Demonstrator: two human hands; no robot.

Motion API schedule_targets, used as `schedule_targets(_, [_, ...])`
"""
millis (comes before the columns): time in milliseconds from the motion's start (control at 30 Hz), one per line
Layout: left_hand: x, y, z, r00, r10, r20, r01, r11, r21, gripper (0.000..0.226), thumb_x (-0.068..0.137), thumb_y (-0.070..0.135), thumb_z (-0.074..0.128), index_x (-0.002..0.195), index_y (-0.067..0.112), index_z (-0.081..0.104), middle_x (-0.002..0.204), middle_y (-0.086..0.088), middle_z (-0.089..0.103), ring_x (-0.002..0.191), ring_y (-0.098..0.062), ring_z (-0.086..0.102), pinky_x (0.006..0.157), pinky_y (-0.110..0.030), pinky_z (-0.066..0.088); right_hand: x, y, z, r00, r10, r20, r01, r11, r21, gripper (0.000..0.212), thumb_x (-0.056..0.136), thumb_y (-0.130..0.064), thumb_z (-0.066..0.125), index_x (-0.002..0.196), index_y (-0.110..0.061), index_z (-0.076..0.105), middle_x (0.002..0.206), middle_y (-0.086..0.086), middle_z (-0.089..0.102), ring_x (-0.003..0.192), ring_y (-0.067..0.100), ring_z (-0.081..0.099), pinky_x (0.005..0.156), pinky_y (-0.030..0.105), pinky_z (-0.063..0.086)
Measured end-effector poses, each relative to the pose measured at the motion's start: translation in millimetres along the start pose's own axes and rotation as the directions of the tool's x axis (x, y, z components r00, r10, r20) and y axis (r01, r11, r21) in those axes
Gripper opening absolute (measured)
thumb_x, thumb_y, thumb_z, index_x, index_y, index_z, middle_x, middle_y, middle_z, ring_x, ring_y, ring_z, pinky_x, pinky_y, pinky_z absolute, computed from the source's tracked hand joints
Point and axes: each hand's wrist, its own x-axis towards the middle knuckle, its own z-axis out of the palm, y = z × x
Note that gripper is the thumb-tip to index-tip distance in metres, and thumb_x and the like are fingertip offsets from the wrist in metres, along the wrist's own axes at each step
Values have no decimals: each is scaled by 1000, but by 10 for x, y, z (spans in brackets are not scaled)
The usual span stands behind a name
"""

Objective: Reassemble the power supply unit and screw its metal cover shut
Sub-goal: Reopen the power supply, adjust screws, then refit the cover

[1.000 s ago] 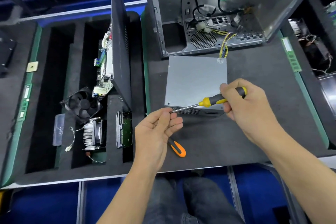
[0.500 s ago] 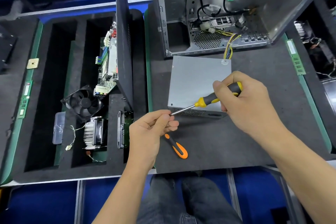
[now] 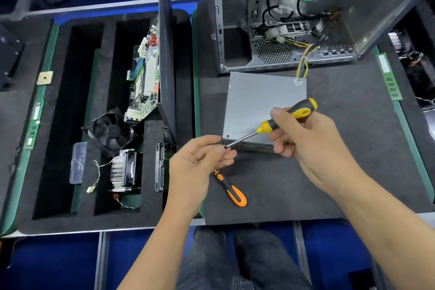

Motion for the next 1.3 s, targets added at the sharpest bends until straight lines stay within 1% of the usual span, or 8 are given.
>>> schedule_targets(267, [16, -15, -7, 1000, -11, 1, 11, 1000, -3, 16, 84, 16, 67, 98, 16, 75, 92, -20, 75, 90, -34, 74, 74, -30, 60, 12, 20, 73, 999, 0, -48, -3, 998, -65, 35, 95, -39, 63, 68, -18, 72, 64, 7, 68, 49, 17, 59, 45, 20, 44])
schedule_targets(367, [34, -42, -7, 1000, -24, 5, 24, 1000, 17, 17, 95, 8, 59, 108, 10, 70, 94, -19, 75, 92, -34, 74, 75, -30, 60, 5, 21, 73, 998, 16, -53, -18, 999, -41, 37, 97, -38, 60, 68, -19, 72, 65, 7, 68, 49, 16, 58, 45, 20, 44])
schedule_targets(433, [38, -64, -13, 999, -31, -19, 32, 999, 43, 19, 100, 14, 55, 109, 10, 70, 95, -18, 75, 92, -34, 74, 73, -30, 60, 7, 26, 70, 998, 20, -56, -22, 999, -26, 36, 97, -38, 60, 67, -24, 74, 65, 5, 67, 50, 15, 58, 45, 20, 43])
schedule_targets(533, [76, -96, -15, 989, 7, -146, 15, 989, 147, 22, 102, 22, 56, 94, 19, 76, 87, -12, 75, 80, -30, 75, 65, -26, 58, 29, 22, 41, 995, 8, -102, -8, 1000, 7, 31, 97, -37, 60, 73, -20, 70, 65, 5, 67, 49, 16, 56, 44, 22, 42])
schedule_targets(600, [135, -126, 1, 980, 18, -198, 27, 974, 224, 17, 97, 25, 63, 88, 25, 78, 85, -6, 75, 79, -25, 74, 67, -27, 57, 45, 10, 16, 991, -24, -134, 22, 1000, -21, 30, 98, -36, 60, 79, -14, 67, 67, 6, 68, 49, 16, 56, 44, 22, 42])
schedule_targets(733, [239, -124, 47, 983, -86, -160, 129, 951, 280, 14, 89, 39, 72, 89, 28, 81, 86, 2, 77, 84, -15, 74, 79, -34, 58, 57, -43, 23, 981, -104, -164, 84, 989, -123, 30, 98, -35, 58, 81, -12, 66, 63, 2, 67, 48, 13, 59, 44, 19, 44])
schedule_targets(933, [291, -90, 5, 992, -59, -111, 96, 926, 365, 19, 88, 39, 71, 80, 25, 81, 79, -2, 77, 80, -18, 76, 87, -43, 58, 56, -92, 72, 968, -182, -173, 135, 958, -251, 28, 97, -35, 60, 78, -15, 65, 62, 0, 68, 47, 13, 60, 46, 17, 44])
schedule_targets(1300, [311, -68, 29, 996, -19, -84, 54, 898, 437, 25, 92, 34, 68, 69, 36, 77, 73, 2, 76, 74, -15, 75, 85, -39, 59, 33, -148, 126, 963, -237, -124, 174, 906, -386, 25, 96, -35, 60, 82, -15, 65, 62, -5, 68, 47, 10, 61, 49, 17, 47])
